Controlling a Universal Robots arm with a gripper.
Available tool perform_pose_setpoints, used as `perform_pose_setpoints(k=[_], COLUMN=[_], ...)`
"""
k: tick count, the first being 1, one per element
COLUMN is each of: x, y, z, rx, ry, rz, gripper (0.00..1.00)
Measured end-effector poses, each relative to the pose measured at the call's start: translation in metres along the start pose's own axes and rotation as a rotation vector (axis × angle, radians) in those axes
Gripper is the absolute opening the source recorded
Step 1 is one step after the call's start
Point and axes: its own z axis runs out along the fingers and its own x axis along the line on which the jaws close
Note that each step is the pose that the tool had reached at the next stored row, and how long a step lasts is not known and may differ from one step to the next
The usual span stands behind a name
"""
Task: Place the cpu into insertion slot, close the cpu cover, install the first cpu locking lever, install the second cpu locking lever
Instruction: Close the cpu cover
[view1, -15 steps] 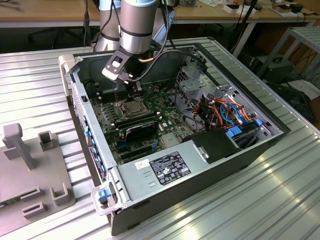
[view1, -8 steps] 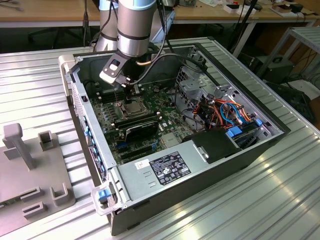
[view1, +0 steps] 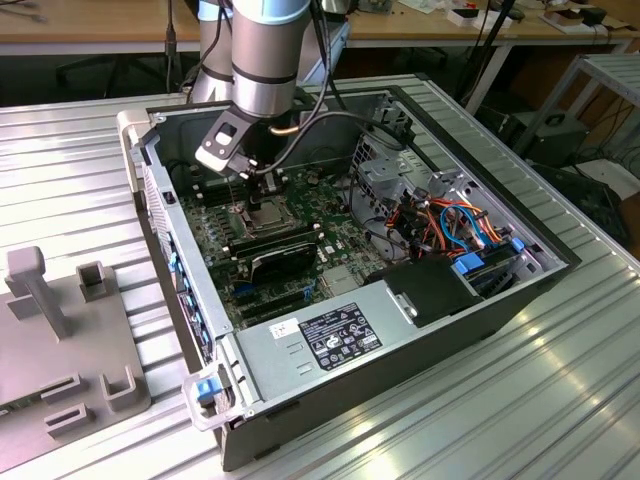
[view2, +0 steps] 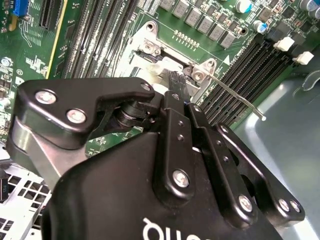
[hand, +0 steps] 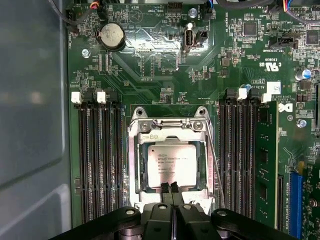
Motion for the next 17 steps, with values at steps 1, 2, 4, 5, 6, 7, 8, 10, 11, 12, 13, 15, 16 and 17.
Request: perform_pose_setpoints(k=[1, 2, 4, 5, 6, 7, 8, 10, 11, 12, 13, 15, 16, 17], x=[0.0, 0.0, 0.0, -0.0001, -0.0004, -0.0011, -0.0015, -0.0029, -0.0034, -0.0035, -0.0036, -0.0036, -0.0035, -0.0035], y=[-0.0001, -0.0001, -0.0002, -0.0003, -0.0004, -0.0004, -0.0006, -0.0012, -0.0014, -0.0014, -0.0015, -0.0015, -0.0015, -0.0015], z=[0.0001, 0.0, 0.0001, 0.0001, 0.0, 0.0001, 0.0001, 0.0002, 0.0002, 0.0002, 0.0002, 0.0014, 0.0022, 0.0032], rx=[-0.0001, -0.0001, -0.0001, -0.0001, -0.0001, -0.0001, -0.0001, -0.0001, -0.0002, -0.0001, -0.0001, -0.0002, -0.0001, -0.0001], ry=[0.0001, 0.0001, 0.0001, 0.0001, 0.0001, 0.0, 0.0, 0.0002, 0.0002, 0.0002, 0.0001, 0.0002, 0.0, 0.0001], rz=[0.0, 0.0, 0.0, 0.0, 0.0, 0.0, 0.0, -0.001, -0.001, -0.001, -0.001, -0.001, -0.001, -0.001], gripper=[0.11, 0.11, 0.11, 0.11, 0.11, 0.11, 0.11, 0.11, 0.11, 0.11, 0.11, 0.11, 0.11, 0.11])
